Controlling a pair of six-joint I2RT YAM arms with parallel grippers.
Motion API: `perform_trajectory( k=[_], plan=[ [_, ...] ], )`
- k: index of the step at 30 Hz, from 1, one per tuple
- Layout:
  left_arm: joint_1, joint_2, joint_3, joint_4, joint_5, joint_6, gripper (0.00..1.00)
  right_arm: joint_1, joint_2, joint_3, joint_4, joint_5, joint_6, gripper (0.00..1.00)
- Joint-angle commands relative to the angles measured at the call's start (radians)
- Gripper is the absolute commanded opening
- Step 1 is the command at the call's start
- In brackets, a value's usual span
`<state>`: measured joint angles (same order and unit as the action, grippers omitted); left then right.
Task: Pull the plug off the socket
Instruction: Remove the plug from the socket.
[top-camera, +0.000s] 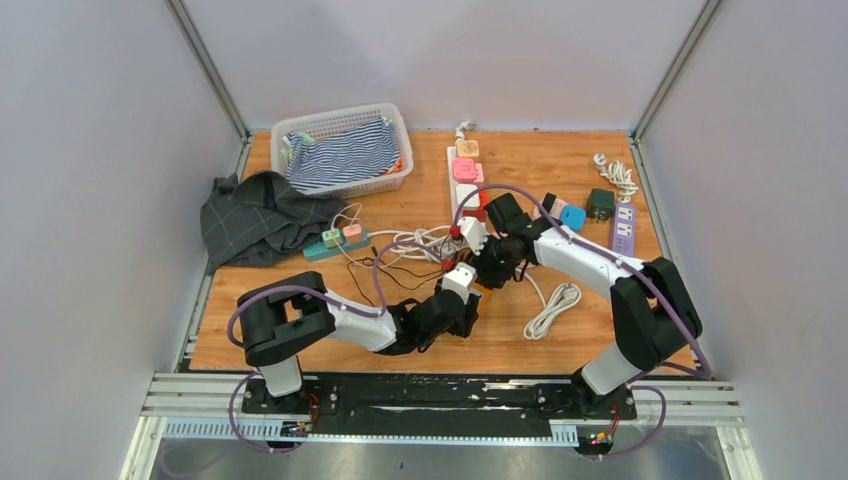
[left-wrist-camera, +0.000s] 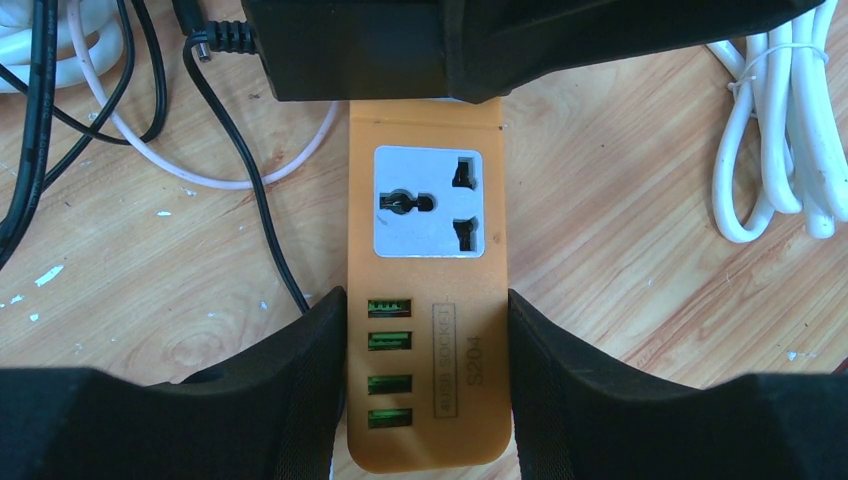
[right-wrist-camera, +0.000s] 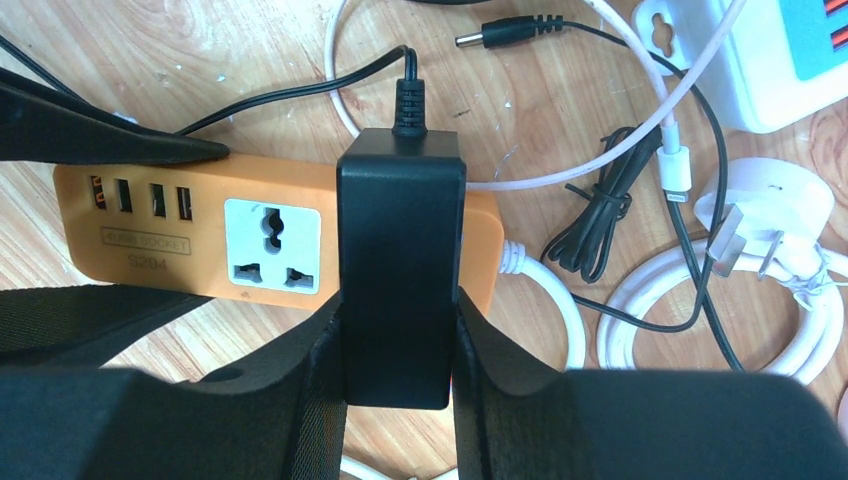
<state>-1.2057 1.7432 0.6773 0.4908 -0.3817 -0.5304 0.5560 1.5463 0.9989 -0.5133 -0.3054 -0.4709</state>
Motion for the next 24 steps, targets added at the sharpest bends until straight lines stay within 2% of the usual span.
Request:
perform_trajectory(
  k=[1, 3, 5, 7, 11, 13, 19, 24],
  plan=[
    [0.013, 0.059, -0.007, -0.081, 0.051, -0.003, 0.00, 0.023, -0.024, -0.012, -0.099, -0.174, -0.003, 0.00],
    [0.014, 0.053, -0.009, -0.081, 0.052, -0.001, 0.00, 0.026, -0.044, 0.000, -0.160, -0.292, -0.075, 0.00],
    [0.014, 0.045, -0.014, -0.081, 0.052, 0.006, 0.00, 0.026, -0.075, 0.000, -0.195, -0.347, -0.124, 0.00],
    [0.013, 0.044, -0.017, -0.081, 0.048, 0.011, 0.00, 0.027, -0.095, -0.009, -0.185, -0.307, -0.130, 0.00],
    [0.011, 0.057, -0.010, -0.081, 0.045, 0.027, 0.00, 0.017, -0.083, -0.021, -0.111, -0.088, -0.058, 0.00],
    [0.012, 0.063, -0.003, -0.081, 0.044, 0.039, 0.00, 0.010, -0.077, -0.019, -0.107, -0.075, -0.054, 0.00],
    [0.012, 0.087, 0.009, -0.080, 0.028, 0.092, 0.00, 0.009, -0.103, -0.002, -0.229, -0.302, -0.194, 0.00],
    [0.012, 0.111, 0.027, -0.079, 0.050, 0.106, 0.00, 0.007, -0.111, -0.004, -0.241, -0.301, -0.223, 0.00]
  ],
)
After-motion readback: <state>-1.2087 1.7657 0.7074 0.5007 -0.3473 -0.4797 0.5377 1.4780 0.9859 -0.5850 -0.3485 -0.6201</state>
